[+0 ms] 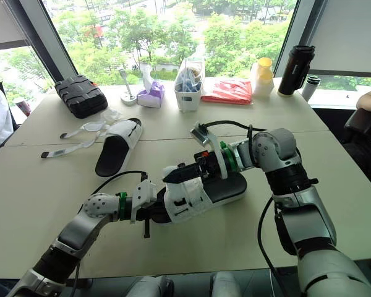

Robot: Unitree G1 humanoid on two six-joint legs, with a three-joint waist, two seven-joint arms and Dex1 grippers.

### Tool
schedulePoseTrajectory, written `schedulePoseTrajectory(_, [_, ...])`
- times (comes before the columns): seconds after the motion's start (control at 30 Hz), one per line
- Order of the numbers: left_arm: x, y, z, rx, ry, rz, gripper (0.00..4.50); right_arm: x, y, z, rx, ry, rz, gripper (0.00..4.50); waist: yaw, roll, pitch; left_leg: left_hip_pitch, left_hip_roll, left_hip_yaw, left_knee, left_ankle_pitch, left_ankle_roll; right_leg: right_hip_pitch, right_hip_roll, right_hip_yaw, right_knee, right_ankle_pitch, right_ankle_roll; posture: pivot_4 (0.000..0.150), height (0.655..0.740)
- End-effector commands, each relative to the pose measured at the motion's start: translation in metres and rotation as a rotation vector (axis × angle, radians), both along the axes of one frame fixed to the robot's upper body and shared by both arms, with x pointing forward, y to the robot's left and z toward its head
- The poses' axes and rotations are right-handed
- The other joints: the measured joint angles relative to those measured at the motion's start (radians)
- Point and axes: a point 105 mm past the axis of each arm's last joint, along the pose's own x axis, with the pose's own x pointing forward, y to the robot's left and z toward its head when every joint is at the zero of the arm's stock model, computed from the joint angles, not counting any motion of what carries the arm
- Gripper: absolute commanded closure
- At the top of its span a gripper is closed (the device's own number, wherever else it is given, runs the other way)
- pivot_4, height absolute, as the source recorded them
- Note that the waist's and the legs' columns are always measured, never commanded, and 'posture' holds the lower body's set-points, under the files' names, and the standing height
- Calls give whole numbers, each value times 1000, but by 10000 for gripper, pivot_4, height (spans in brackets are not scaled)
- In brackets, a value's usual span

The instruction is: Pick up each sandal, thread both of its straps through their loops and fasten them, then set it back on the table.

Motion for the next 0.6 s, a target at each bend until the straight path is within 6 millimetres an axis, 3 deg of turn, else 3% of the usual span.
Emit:
schedulePoseTrajectory(0.03, [-19, 1, -42, 100, 153, -18, 45000, 5, 8, 0, 11, -29, 11, 44331, 0, 0, 0, 0, 0, 0, 0, 0, 0, 0, 0, 0, 0, 0, 0, 1500, 7400])
schedulePoseTrajectory(0.23, [-19, 2, -41, 102, 150, -15, 45000, 1, 15, -16, -10, -34, 45, 44331, -1, 0, 0, 0, 0, 0, 0, 0, 0, 0, 0, 0, 0, 0, 0, 1500, 7400])
schedulePoseTrajectory(0.6, [-18, 4, -40, 104, 145, -8, 45000, 1, 9, -43, -67, -51, 56, 44331, -2, 0, 0, 1, 0, 0, 0, 0, 0, 0, 0, 0, 1, 0, 0, 1500, 7400])
